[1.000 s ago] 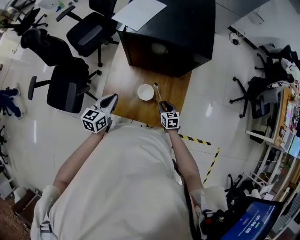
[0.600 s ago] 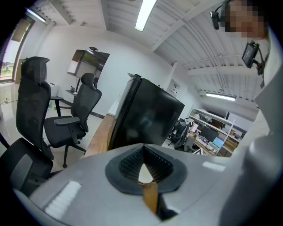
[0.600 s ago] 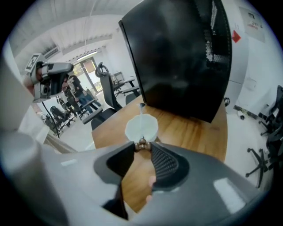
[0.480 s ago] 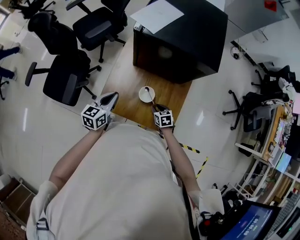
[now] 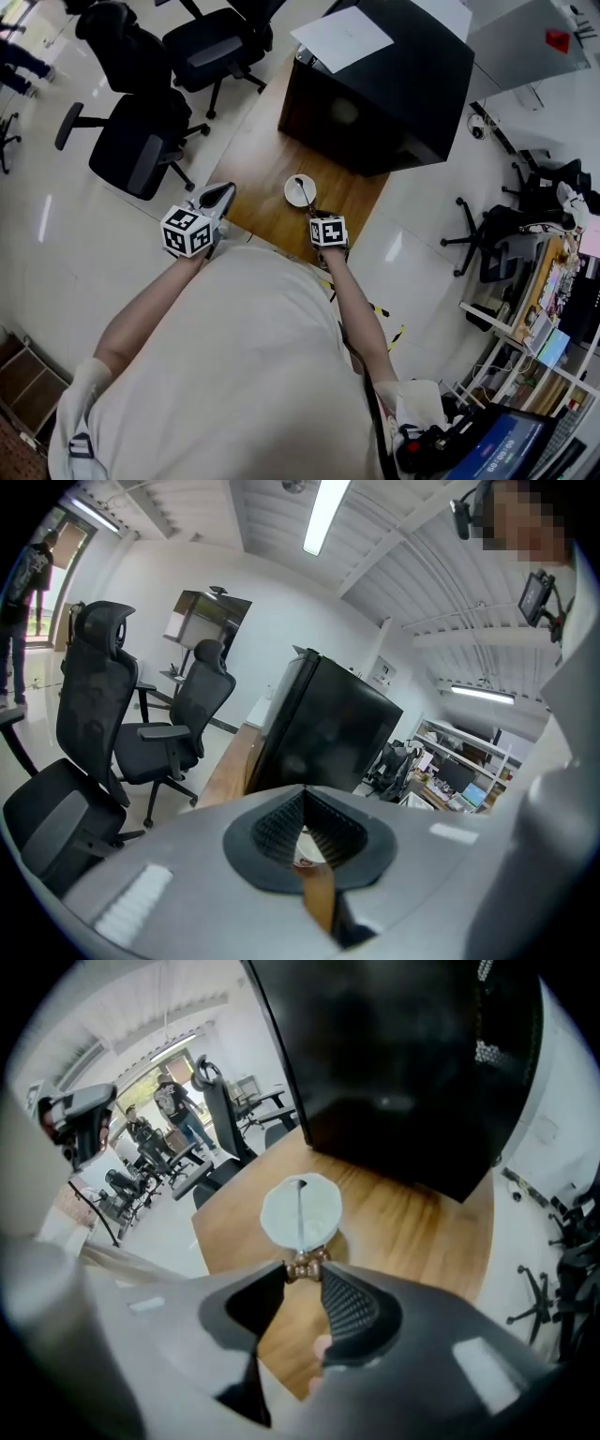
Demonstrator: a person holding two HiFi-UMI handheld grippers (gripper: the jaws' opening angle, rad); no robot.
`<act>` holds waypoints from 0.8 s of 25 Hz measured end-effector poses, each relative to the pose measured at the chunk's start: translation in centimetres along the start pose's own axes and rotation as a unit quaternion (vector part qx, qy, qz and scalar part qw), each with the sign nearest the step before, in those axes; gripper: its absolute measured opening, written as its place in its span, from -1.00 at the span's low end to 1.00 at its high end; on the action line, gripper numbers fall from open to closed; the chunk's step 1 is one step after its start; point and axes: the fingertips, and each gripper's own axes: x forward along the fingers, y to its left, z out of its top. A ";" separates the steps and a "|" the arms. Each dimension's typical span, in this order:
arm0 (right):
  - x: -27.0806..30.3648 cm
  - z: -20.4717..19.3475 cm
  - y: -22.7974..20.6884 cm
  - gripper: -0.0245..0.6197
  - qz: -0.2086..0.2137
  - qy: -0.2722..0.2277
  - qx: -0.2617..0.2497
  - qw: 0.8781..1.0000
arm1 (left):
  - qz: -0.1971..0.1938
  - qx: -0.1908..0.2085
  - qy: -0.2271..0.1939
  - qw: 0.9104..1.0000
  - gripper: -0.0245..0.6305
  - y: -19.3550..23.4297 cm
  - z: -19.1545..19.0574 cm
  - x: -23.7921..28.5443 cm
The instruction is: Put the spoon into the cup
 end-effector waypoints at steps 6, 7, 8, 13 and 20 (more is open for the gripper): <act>0.2 0.4 0.4 -0.54 -0.008 0.007 -0.019 1.000 | 0.003 -0.007 0.000 1.000 -0.98 0.1 0.0 -0.6; 0.1 0.5 0.4 -0.54 -0.007 0.006 -0.019 1.000 | 0.003 -0.006 0.000 1.000 -0.98 0.0 0.1 -0.7; 0.0 0.7 0.5 -0.54 -0.006 0.005 -0.018 1.000 | 0.004 -0.005 0.001 1.000 -0.98 -0.1 0.2 -0.8; 0.1 1.4 0.7 -0.54 -0.006 0.004 -0.014 1.000 | 0.004 -0.005 0.004 1.000 -0.98 -0.2 0.2 -0.6; 0.2 0.8 0.8 -0.54 -0.003 0.009 -0.006 1.000 | 0.000 -0.003 0.011 1.000 -0.98 -0.5 -0.1 -0.2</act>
